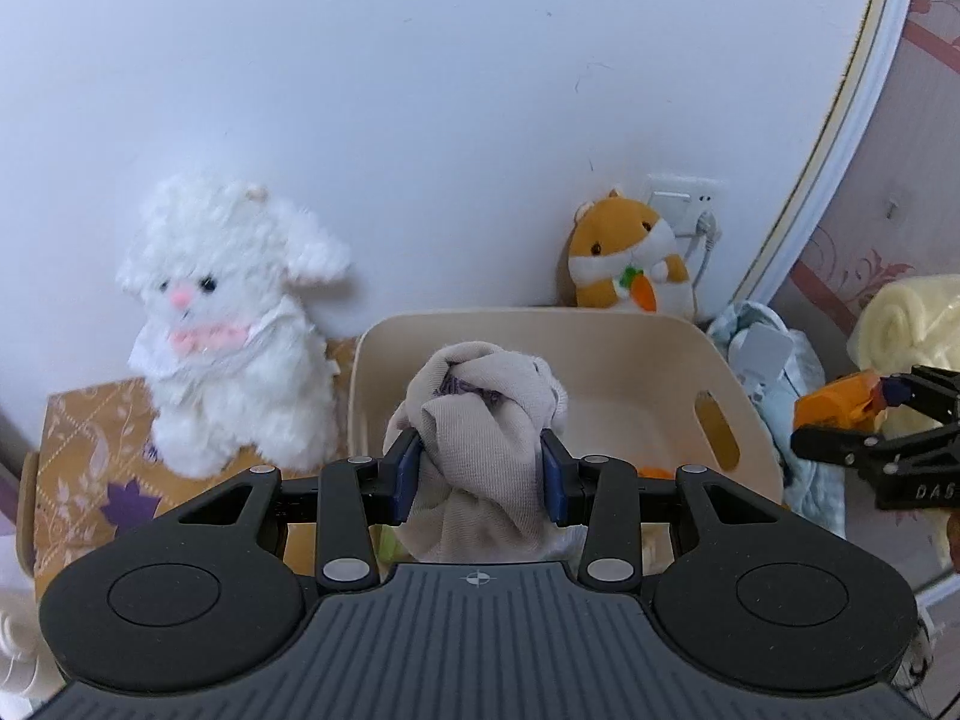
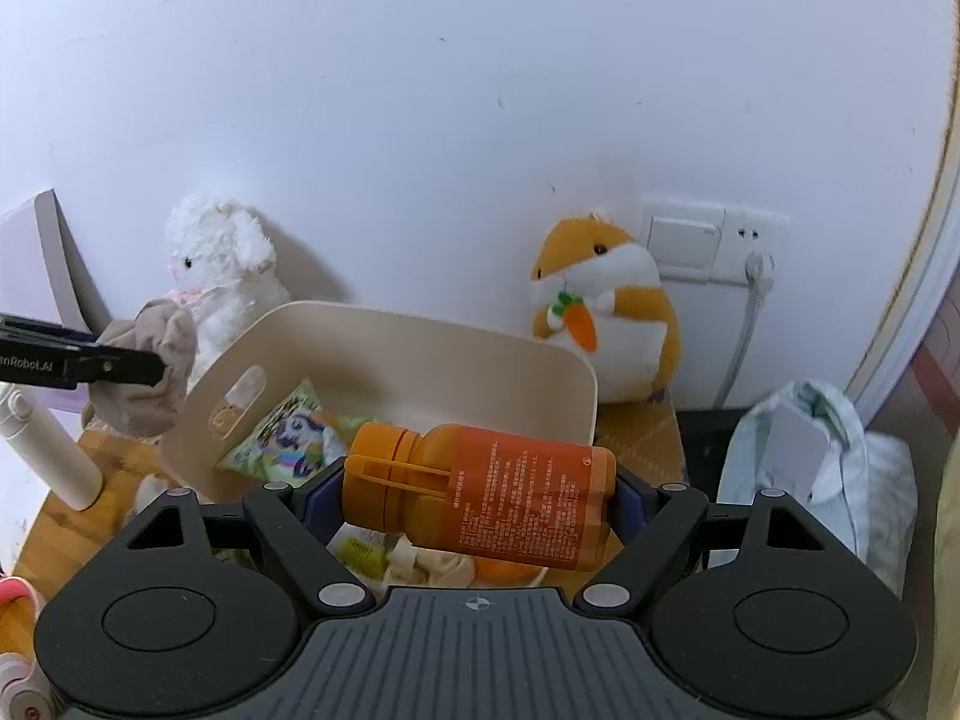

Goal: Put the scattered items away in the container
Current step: 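Carry the sock and bottle over the basket and open both tools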

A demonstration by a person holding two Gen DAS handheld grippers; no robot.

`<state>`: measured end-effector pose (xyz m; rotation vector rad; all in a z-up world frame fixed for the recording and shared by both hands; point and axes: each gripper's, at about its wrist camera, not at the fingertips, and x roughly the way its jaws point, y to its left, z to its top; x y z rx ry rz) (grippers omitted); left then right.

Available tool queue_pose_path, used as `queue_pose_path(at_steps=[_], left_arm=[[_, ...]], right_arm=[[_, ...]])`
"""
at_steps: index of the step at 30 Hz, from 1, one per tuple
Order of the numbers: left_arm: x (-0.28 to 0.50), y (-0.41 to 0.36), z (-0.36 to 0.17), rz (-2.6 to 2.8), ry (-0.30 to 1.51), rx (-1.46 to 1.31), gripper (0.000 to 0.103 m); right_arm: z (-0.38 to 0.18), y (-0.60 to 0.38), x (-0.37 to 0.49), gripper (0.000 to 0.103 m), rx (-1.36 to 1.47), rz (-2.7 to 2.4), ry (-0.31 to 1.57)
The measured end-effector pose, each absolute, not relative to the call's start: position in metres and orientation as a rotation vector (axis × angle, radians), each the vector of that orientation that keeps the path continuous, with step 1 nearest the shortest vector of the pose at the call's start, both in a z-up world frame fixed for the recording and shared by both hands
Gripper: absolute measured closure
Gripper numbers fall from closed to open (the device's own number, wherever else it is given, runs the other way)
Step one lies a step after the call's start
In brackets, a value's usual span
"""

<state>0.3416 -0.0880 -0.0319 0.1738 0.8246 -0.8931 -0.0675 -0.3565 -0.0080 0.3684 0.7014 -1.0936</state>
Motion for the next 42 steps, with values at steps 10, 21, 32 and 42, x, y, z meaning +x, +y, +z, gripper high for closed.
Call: queue_pose_path(at_steps=[10,21,32,42], left_arm=[[0.344,-0.142,-0.070,-0.840,0.912,0.220,0.062],[0.331,-0.149,-0.107,-0.809,0.982,0.248,0.033],[0.327,-0.121,-0.078,-0.821,0.913,0.233,0.026],[0.335,-0.051,-0.064,-0.812,0.881,0.272,0.024]], right_arm=[[-0.038,-0.395,-0.039,0.020,0.420,-1.073,0.732],[-0.087,-0.404,-0.025,0.020,0.493,-1.032,0.908],[-0.067,-0.376,-0.025,0.000,0.400,-1.074,0.855],[-0.053,-0.330,-0.041,0.000,0.430,-1.110,0.747]])
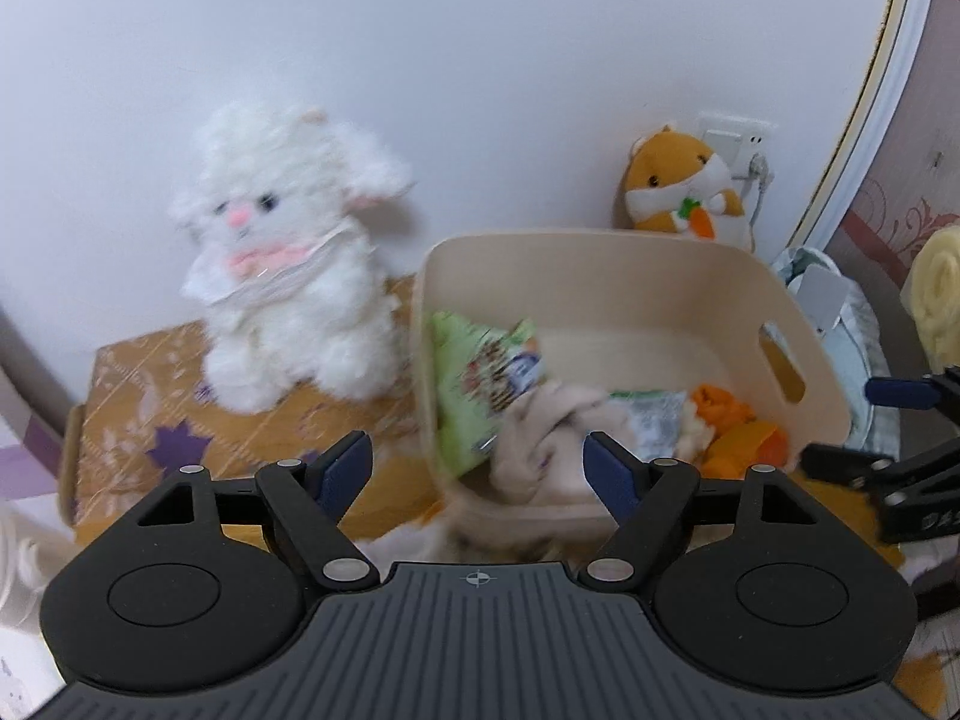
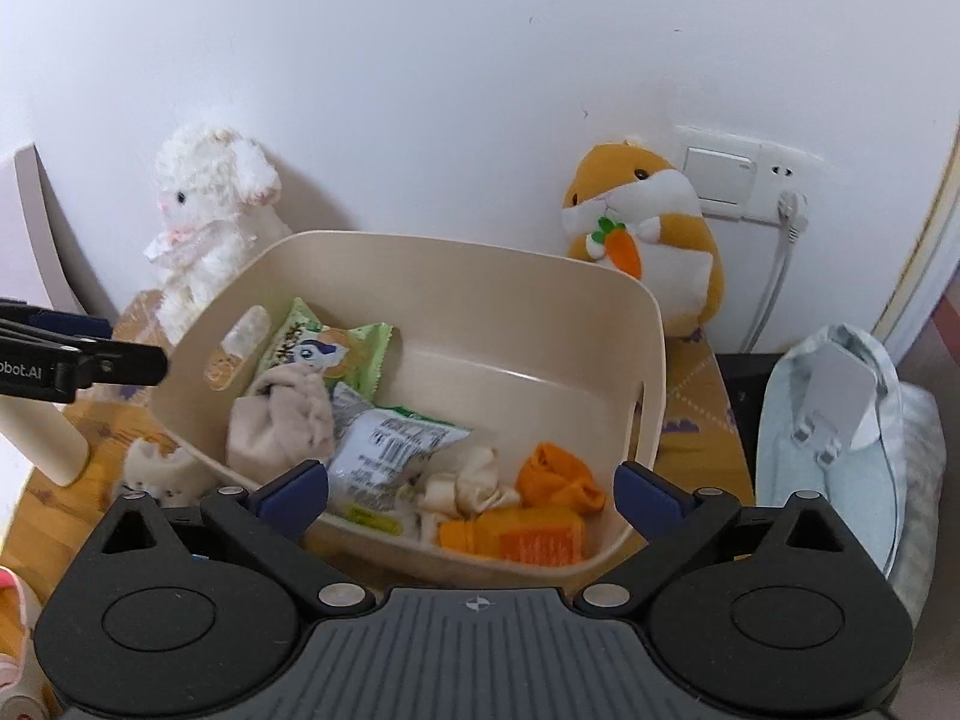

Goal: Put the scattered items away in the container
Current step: 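Carry the sock and bottle over the basket and open both tools, then grasp the white plush toy with the left tool while the right tool grasps the beige sock pair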

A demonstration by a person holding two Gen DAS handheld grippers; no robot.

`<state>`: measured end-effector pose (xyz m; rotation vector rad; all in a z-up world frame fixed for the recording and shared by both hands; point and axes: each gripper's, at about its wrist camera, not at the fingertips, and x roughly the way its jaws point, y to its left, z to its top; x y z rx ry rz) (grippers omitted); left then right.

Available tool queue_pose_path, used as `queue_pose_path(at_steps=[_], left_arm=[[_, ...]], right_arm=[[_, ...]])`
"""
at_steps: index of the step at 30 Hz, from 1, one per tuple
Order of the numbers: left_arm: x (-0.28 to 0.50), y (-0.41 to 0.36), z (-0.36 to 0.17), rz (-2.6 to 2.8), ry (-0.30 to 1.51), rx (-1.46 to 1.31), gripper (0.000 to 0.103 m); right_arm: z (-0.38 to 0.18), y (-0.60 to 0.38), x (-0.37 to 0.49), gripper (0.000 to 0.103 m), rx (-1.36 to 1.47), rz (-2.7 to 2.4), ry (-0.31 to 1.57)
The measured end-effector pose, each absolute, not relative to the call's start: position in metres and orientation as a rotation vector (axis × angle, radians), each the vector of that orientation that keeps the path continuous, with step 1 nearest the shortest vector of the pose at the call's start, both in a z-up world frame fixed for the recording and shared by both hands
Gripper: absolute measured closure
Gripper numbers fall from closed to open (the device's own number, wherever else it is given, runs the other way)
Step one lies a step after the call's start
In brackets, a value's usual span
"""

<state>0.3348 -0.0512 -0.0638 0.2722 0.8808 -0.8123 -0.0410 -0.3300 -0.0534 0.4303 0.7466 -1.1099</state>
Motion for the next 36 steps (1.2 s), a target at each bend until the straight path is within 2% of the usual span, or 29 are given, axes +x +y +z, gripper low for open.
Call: queue_pose_path(at_steps=[8,14,36], left_arm=[[0.347,0.002,-0.094,-0.782,0.971,0.307,0.024],[0.352,0.013,-0.130,-0.774,1.061,0.347,0.024],[0.378,-0.034,-0.207,-0.749,1.162,0.338,0.024]], right_arm=[[-0.077,-0.302,-0.046,0.000,0.469,-1.091,0.779],[-0.108,-0.300,-0.048,0.000,0.546,-1.060,0.831],[-0.152,-0.332,-0.023,0.000,0.592,-0.952,0.891]])
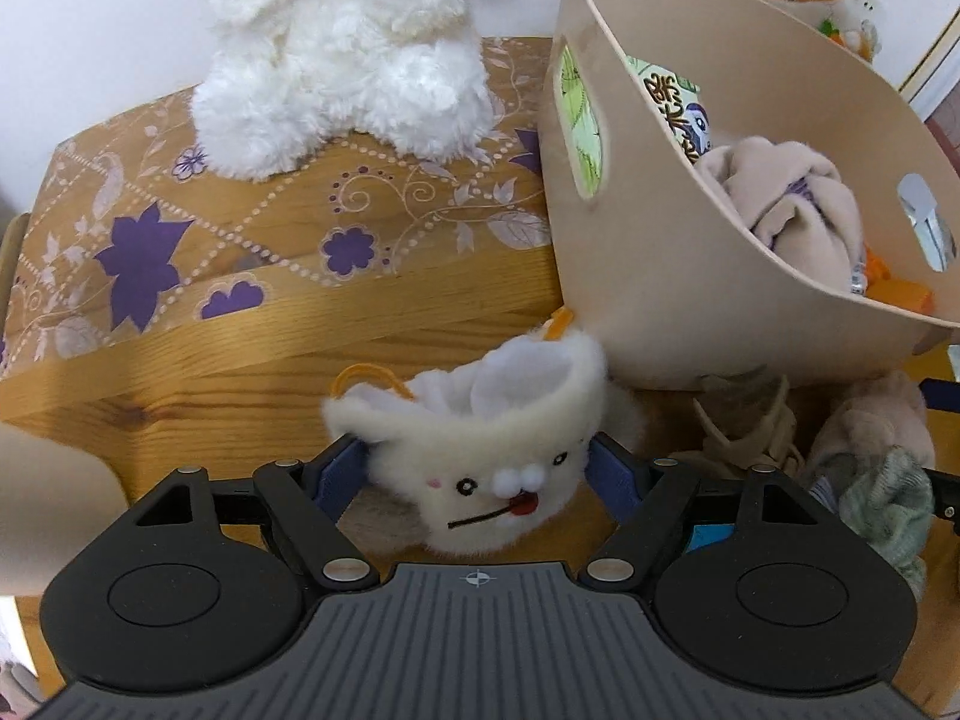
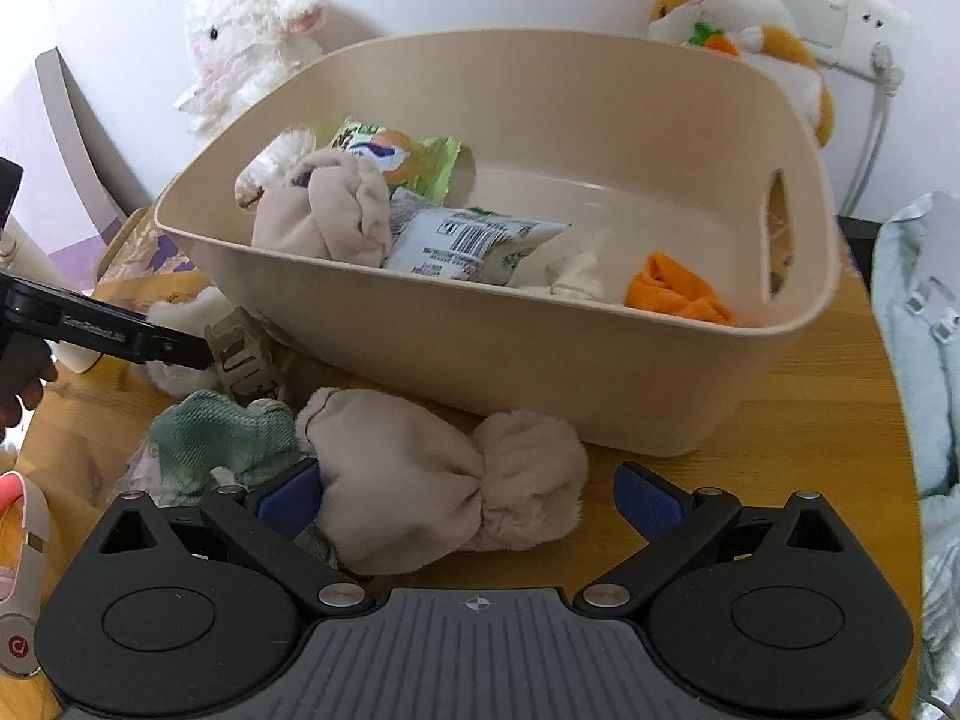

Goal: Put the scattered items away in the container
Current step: 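Grasp the white plush toy with the left tool while the right tool grasps the beige sock pair, then carry the plush toy and socks to the basket and release them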

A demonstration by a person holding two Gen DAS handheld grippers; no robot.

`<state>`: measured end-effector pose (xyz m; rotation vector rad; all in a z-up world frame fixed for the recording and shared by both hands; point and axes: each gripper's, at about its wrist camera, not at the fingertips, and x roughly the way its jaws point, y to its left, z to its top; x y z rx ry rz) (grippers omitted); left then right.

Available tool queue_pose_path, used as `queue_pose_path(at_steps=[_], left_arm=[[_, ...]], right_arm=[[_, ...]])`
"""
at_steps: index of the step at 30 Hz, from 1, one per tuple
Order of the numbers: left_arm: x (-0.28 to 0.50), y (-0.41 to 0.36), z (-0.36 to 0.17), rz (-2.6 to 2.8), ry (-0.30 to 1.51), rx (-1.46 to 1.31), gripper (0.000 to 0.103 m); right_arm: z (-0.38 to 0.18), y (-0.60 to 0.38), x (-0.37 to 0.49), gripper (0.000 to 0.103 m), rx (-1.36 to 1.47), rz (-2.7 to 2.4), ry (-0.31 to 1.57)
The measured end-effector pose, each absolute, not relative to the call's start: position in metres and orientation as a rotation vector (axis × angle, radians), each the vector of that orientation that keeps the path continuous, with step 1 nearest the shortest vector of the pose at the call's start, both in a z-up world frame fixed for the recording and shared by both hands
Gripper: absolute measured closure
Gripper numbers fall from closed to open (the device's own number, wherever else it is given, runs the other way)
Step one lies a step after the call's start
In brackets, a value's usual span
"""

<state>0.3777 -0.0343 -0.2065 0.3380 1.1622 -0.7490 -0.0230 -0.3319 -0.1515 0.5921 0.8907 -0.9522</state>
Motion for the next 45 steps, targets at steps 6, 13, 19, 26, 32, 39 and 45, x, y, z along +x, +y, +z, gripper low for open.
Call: queue_pose_path(at_steps=[6,13,19,26,32,39,45], left_arm=[[0.375,-0.038,-0.209,-0.753,1.140,0.361,0.028],[0.376,-0.028,-0.206,-0.751,1.127,0.360,0.061],[0.373,-0.021,-0.200,-0.766,1.132,0.354,0.081],[0.360,-0.014,-0.192,-0.786,1.130,0.352,0.086],[0.353,0.002,-0.179,-0.781,1.110,0.334,0.086],[0.346,0.018,-0.152,-0.784,1.050,0.347,0.086],[0.343,0.023,-0.126,-0.799,0.997,0.313,0.086]], right_arm=[[-0.160,-0.339,-0.016,0.007,0.627,-0.917,0.886],[-0.165,-0.334,-0.016,0.032,0.643,-0.920,0.881],[-0.155,-0.326,-0.021,0.053,0.624,-0.917,0.887],[-0.149,-0.315,-0.032,0.063,0.621,-0.926,0.879],[-0.141,-0.303,-0.044,0.068,0.608,-0.945,0.859],[-0.110,-0.285,-0.060,0.068,0.562,-0.948,0.801],[-0.073,-0.280,-0.072,0.068,0.510,-0.962,0.736]])
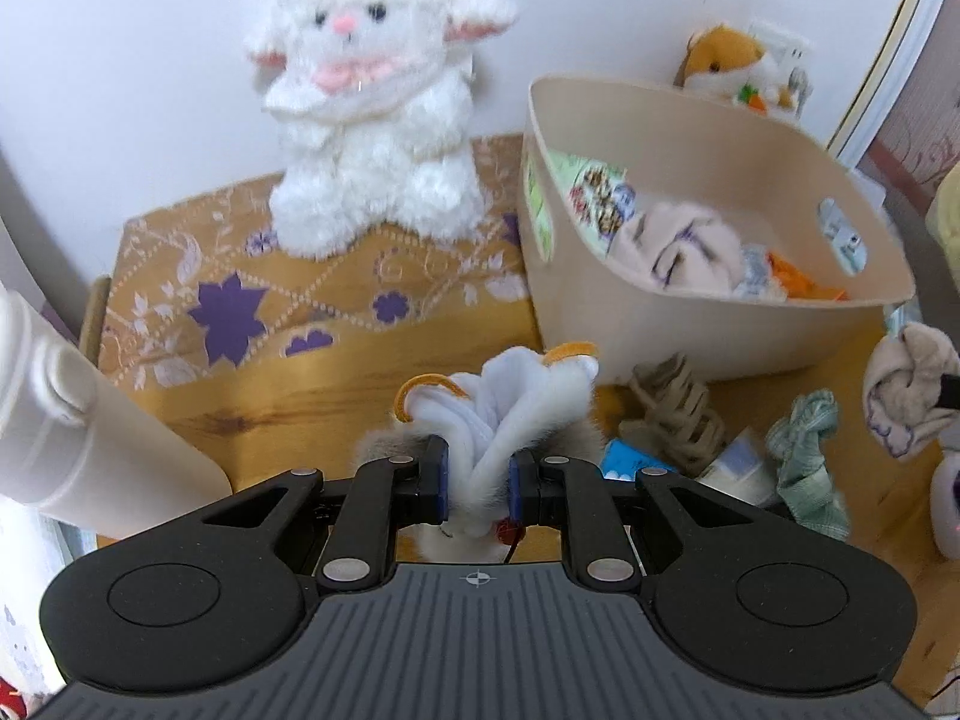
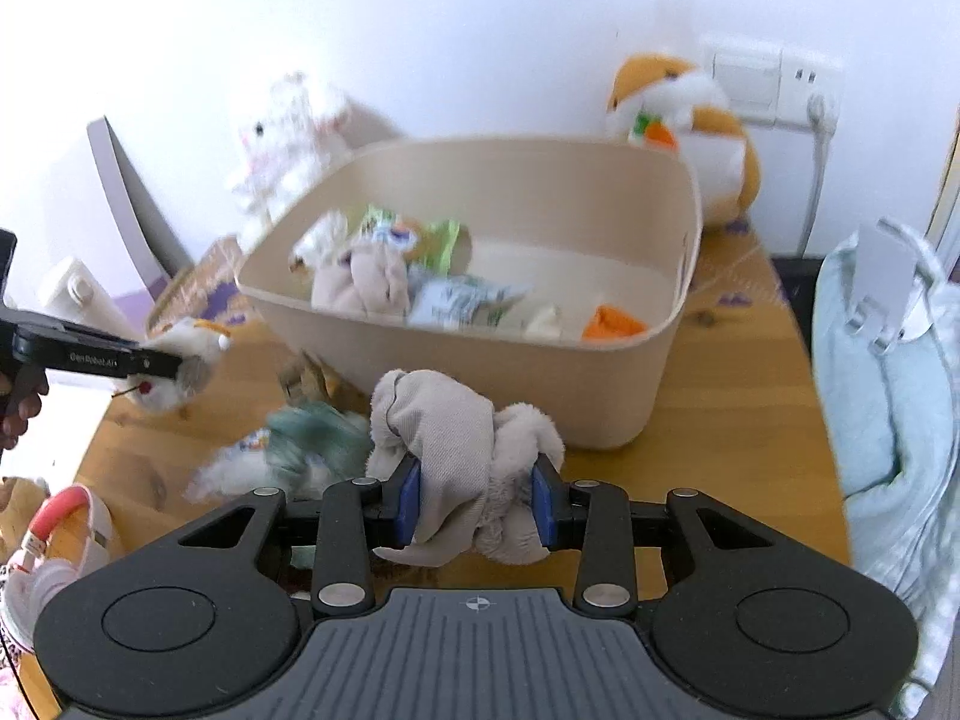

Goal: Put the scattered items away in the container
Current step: 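Carry the plush toy and socks to the basket and release them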

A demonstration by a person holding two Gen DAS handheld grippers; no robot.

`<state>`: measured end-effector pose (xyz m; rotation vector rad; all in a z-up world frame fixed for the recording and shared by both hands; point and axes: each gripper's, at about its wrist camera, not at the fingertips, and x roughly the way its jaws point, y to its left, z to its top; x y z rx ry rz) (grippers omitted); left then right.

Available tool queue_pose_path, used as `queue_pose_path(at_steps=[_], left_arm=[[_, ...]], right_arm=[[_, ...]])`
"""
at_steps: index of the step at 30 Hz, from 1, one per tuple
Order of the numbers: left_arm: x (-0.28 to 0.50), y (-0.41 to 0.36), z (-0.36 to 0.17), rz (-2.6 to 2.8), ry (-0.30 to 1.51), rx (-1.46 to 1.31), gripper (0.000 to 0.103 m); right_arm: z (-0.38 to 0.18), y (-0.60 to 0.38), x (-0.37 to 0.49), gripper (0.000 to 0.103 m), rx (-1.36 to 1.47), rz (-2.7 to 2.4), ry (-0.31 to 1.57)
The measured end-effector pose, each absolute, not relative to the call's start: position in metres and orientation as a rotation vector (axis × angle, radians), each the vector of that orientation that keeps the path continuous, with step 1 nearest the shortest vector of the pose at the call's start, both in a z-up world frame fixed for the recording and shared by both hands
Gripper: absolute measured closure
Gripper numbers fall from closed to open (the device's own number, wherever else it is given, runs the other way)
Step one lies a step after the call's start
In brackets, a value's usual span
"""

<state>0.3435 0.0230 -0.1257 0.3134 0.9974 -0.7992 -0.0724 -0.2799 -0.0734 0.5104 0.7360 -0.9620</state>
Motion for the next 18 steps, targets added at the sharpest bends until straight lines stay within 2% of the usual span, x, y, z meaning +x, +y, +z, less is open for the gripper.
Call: queue_pose_path(at_steps=[9,18], left_arm=[[0.346,-0.001,-0.074,-0.847,0.882,0.250,0.086],[0.353,-0.061,-0.038,-0.906,0.810,0.222,0.086]], right_arm=[[-0.019,-0.294,-0.085,0.068,0.419,-0.986,0.651],[-0.004,-0.334,-0.077,0.068,0.348,-1.008,0.627]])
